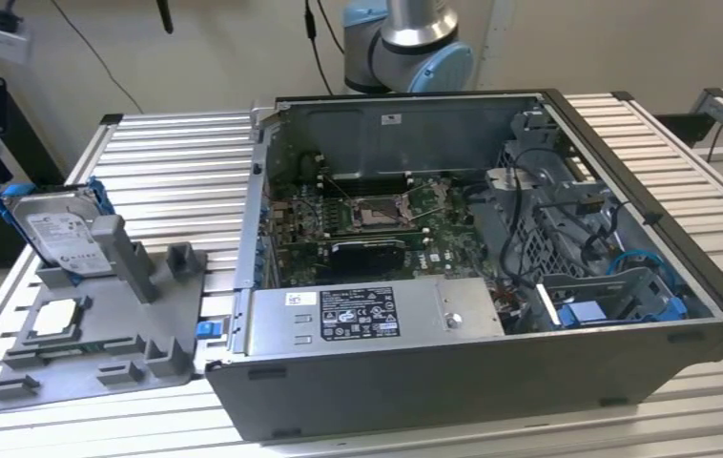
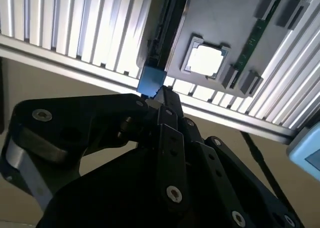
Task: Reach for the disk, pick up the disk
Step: 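Pick up the disk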
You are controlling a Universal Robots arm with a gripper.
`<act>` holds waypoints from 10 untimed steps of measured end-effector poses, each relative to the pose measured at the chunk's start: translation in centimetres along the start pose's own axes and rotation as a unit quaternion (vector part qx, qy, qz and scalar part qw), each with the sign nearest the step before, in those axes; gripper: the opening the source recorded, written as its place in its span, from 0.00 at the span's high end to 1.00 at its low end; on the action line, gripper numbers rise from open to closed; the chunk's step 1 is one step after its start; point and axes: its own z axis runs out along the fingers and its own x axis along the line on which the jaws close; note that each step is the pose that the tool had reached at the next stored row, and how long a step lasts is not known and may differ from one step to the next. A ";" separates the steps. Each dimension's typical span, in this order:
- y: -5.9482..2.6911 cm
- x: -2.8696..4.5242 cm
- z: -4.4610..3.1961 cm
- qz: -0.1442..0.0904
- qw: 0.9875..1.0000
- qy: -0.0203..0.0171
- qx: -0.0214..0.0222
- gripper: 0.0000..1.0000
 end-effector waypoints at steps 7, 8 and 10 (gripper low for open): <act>-0.70 -0.14 0.15 -0.021 1.000 0.000 0.000 1.00; -0.71 -0.15 0.16 -0.021 1.000 0.000 0.000 1.00; -0.72 -0.15 0.16 -0.021 1.000 0.000 0.000 1.00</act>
